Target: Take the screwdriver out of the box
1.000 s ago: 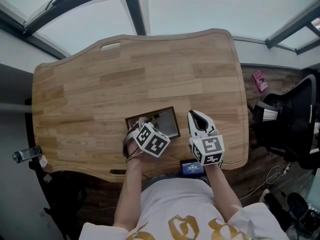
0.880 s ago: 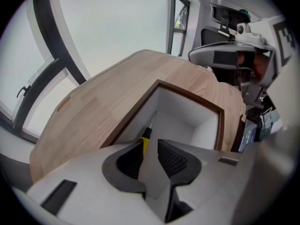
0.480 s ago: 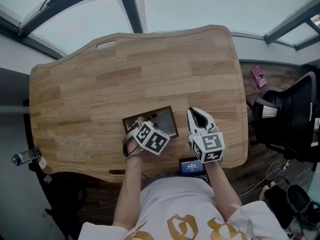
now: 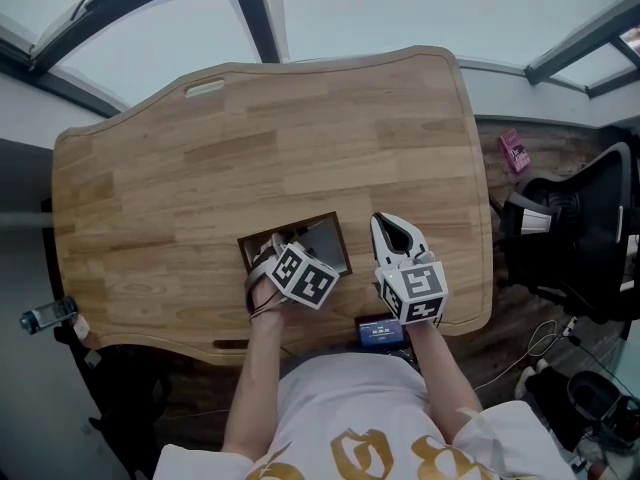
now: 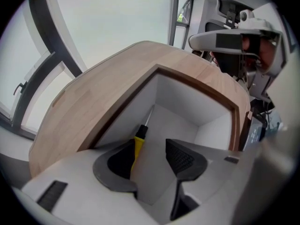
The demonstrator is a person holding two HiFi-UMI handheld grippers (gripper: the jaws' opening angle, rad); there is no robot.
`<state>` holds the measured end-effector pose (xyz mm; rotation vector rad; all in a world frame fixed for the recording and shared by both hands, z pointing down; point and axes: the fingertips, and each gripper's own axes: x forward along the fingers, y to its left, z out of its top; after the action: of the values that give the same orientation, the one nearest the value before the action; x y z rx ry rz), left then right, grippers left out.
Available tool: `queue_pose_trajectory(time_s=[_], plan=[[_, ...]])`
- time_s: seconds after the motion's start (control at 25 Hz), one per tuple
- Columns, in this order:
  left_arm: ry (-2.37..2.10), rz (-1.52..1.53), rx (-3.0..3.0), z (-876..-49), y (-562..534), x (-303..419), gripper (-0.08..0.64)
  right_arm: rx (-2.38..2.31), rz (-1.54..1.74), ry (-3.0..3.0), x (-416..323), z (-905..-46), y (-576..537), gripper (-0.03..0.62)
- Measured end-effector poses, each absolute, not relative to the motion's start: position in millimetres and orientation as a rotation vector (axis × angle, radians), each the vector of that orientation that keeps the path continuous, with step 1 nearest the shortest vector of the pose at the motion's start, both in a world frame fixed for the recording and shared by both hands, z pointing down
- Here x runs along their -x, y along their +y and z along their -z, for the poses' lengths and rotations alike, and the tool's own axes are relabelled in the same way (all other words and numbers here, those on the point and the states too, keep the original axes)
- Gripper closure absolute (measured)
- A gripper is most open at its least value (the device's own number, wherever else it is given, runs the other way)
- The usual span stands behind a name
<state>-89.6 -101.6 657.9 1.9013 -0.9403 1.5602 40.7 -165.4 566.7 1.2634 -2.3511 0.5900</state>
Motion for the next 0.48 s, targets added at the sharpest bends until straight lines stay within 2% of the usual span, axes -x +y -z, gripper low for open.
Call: queue_pose_trajectory(time_s=[0.28,0.4,0.48], plan=[[-0.898,-1.579,-1.912,-659.4,-97.9,87.1,0.321,-1.242,-0.611,-2.356,-36.3,-570.1,-164.3,0.56],[-0.858,-1.561,-1.921,-656.0,-95.5,87.0,0.355,-1.226,-0.619,-2.361,-33.3,-570.7,-163.3,0.56],[-0.864,-1.561,-1.938,-653.3,-97.4,87.3,0.354,-1.223,-0.623,-2.362,-33.2,-570.6,-163.0,0.56]])
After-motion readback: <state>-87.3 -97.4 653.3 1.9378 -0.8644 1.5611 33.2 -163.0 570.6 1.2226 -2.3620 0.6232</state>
